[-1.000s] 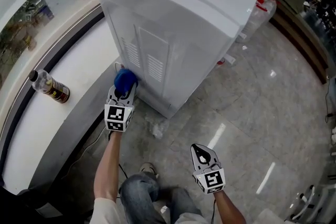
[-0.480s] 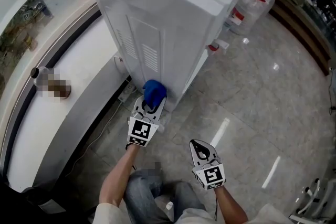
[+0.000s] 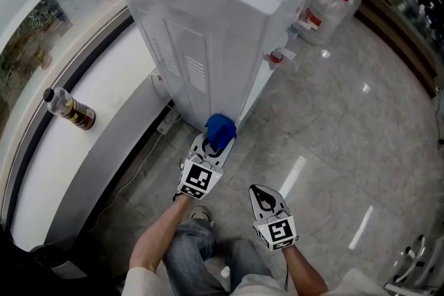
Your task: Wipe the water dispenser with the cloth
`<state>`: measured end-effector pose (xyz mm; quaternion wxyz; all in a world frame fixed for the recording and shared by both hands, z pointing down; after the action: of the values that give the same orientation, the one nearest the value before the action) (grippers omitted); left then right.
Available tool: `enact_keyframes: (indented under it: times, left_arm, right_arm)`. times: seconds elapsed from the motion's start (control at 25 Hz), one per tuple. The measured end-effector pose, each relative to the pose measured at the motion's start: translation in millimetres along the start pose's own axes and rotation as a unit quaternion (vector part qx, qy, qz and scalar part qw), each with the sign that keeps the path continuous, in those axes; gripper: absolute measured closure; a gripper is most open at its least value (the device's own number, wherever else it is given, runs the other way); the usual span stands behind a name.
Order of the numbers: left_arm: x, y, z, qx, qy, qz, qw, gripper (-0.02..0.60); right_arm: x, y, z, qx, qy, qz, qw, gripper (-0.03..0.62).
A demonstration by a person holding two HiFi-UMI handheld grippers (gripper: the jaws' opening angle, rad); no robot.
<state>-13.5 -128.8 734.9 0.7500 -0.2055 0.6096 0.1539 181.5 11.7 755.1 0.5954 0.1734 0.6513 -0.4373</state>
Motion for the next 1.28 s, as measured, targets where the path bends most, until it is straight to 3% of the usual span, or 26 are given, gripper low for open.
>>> enact_keyframes:
  times: [0.2,0.4,0.68,0.92,1.28]
  left_arm:
    - [-16.4,17.5,-46.6,0.058,0.019,0.0,0.9982,0.469]
    - [-47.5,25.6,-112.7,0.136,0.029,-0.029,0.9898,0.469]
    - [-92.1,2.2,-173.6,0.192,0.023,-0.071,0.9786,0.469]
    - [-112.0,-14.6,-177.3,0.186,0.023,-0.092,0.9779,0.469]
    - [-98.3,-16.3,-115.4,0.123,-0.004,-0.069,0.99,0.471]
  right_arm:
    - [-6.6,-8.1,3.6,0.002,-0.007,-0.009,1.0,0.579]
    - [-9.1,-23.9,5.8,0.013,-0.006,-0.026,1.0,0.579]
    - [-5.4,-36.8,20.3,0.021,0.005,-0.041,0.999,0.579]
    - [-8.0,-41.2,30.7,0.018,0.002,-0.052,0.998,0.579]
    - [-12.3,-39.3,22.1,0.027,0.005,-0.049,0.998,0.579]
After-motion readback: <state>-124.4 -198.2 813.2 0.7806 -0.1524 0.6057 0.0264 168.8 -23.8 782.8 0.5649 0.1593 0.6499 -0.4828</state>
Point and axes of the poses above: the fingertips, and each gripper's own axes: y backward along the fingers, z to its right, x out of its top, the point moved 10 cm from there along y, backward along the fingers, and after that the axes turned 12 degrees about x, right-handed, at the moved point
